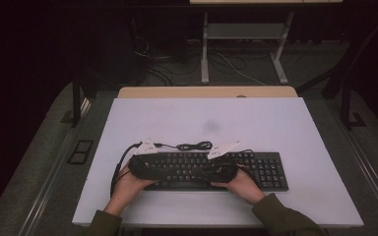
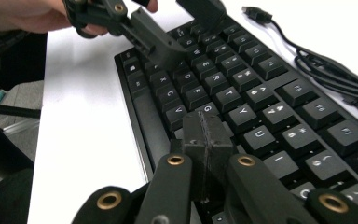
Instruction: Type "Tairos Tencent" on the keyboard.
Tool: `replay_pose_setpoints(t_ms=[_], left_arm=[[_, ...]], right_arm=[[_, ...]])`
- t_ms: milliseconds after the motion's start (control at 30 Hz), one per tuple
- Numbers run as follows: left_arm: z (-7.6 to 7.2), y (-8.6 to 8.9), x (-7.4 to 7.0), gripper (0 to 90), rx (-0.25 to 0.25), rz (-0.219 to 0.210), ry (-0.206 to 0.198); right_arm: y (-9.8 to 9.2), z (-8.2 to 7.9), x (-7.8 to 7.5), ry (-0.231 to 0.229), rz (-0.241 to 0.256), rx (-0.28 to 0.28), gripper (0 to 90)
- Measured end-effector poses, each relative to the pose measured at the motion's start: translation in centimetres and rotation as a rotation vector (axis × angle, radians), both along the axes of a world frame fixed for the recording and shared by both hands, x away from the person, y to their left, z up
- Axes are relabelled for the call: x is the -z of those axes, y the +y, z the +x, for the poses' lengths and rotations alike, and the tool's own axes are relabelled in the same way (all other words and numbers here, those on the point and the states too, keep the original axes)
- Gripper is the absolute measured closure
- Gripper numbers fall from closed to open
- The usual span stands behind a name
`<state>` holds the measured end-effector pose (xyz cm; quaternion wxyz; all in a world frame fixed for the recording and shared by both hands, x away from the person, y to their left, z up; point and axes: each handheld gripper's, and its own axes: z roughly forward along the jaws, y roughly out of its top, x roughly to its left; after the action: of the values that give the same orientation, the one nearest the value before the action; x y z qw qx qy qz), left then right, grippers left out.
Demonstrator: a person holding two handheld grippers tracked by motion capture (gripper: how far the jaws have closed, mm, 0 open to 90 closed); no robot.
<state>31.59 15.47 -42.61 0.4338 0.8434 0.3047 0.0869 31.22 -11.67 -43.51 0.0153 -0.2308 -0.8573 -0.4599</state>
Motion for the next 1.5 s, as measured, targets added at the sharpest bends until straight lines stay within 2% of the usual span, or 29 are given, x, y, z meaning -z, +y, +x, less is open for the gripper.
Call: replay_pose_setpoints(t_ms=[800,1133,1500], left_arm=[[-0.03,0.03,-0.06,32.6,-0.003,0.0,-0.006],[-0.04,0.05,-0.11,32.6,-0.009,-0.002,-0.011],[-0.03,0.06,-0.15,32.9,-0.007,-0.005,-0.015]], right_arm=[[0.72,-0.15,0.95,-0.008,-0.059,-0.004,89.3],[0.65,-0.11,0.84,-0.006,-0.058,-0.005,89.2],[0.21,0.01,0.32,-0.012,-0.03,0.011,86.8]])
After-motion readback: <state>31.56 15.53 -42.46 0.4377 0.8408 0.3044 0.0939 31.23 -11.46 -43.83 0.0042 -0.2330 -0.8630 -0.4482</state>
